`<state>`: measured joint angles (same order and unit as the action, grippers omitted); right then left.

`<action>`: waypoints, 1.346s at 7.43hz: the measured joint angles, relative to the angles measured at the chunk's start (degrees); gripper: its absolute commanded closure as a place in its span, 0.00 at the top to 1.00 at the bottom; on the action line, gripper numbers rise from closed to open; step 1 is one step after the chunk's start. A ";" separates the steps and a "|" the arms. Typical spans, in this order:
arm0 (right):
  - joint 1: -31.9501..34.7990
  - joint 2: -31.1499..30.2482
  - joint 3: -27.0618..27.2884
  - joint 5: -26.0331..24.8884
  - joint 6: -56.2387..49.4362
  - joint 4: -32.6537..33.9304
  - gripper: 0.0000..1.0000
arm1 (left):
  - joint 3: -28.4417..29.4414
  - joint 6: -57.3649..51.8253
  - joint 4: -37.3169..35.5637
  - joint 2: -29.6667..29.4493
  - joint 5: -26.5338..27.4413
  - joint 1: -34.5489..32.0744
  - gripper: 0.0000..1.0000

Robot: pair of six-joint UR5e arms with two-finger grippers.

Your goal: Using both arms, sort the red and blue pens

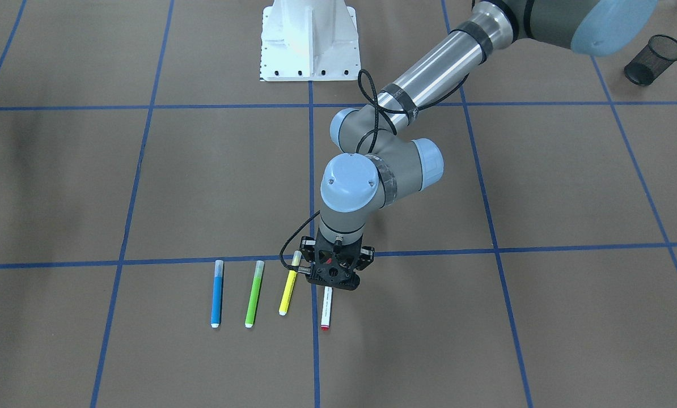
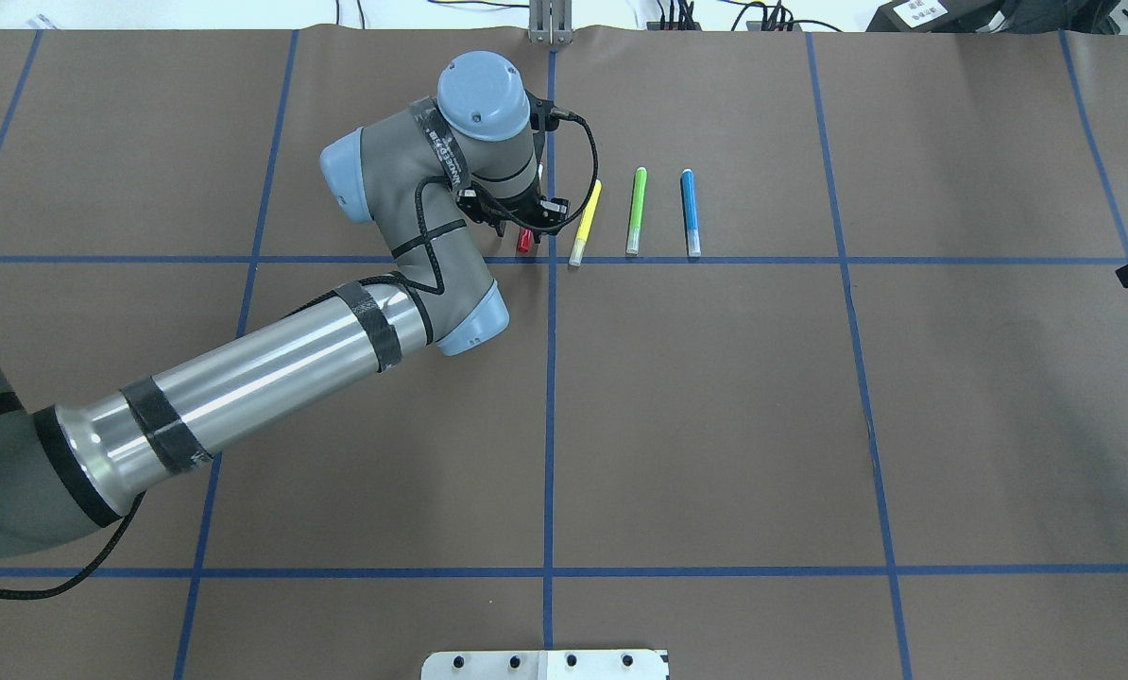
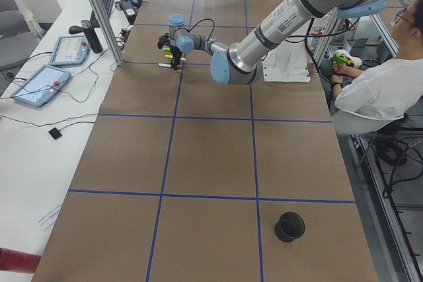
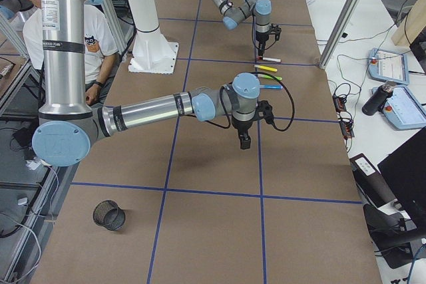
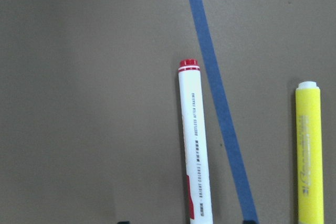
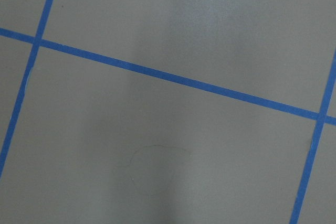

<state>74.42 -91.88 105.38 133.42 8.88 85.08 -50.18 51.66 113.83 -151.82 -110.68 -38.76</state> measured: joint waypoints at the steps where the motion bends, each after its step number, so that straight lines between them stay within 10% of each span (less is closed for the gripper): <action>1: -0.08 -0.03 -0.07 0.02 0.00 0.00 1.00 | 0.12 0.01 -0.01 0.02 -0.01 0.12 0.43; 2: -0.17 -0.04 -0.15 0.04 0.00 0.00 1.00 | 0.20 0.04 -0.01 0.02 -0.01 0.25 0.05; 10: -0.38 0.22 -1.39 -0.35 0.00 -0.06 1.00 | -7.64 8.66 -2.84 1.93 -4.63 -4.14 0.00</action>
<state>74.04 -91.66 103.99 133.07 8.88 85.02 -57.82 60.31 110.99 -149.88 -115.31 -42.89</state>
